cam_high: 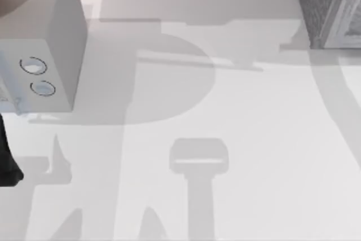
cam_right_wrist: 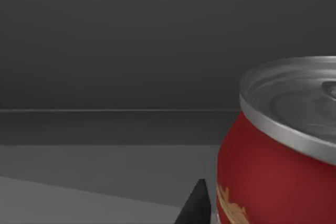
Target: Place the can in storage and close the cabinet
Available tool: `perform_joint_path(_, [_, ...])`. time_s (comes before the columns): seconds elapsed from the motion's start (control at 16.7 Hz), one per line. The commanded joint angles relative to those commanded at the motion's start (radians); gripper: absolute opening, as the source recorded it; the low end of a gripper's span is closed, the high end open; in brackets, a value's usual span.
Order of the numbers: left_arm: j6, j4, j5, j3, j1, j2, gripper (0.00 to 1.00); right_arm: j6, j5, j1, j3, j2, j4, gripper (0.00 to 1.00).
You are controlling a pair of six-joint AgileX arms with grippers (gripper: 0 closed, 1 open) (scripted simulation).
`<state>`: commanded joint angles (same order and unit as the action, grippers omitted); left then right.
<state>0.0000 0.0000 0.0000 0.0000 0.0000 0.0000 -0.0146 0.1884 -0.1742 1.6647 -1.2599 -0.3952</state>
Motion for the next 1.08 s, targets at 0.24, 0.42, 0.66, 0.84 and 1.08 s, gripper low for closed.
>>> perform_joint_path(0.24, [0.000,0.000,0.000,0.000,0.000,0.000,1.00,-0.002,0.007,-0.010,0.076,-0.065,-0.023,0.00])
perform_joint_path(0.42, [0.000,0.000,0.000,0.000,0.000,0.000,1.00,-0.003,0.007,-0.011,0.082,-0.069,-0.025,0.00])
perform_joint_path(0.66, [0.000,0.000,0.000,0.000,0.000,0.000,1.00,-0.004,0.007,-0.007,0.078,-0.066,-0.024,0.00])
perform_joint_path(0.84, [0.000,0.000,0.000,0.000,0.000,0.000,1.00,-0.002,0.017,0.008,0.129,-0.088,-0.024,0.00])
perform_joint_path(1.08, [0.000,0.000,0.000,0.000,0.000,0.000,1.00,0.001,0.008,0.015,0.261,-0.186,-0.056,0.00])
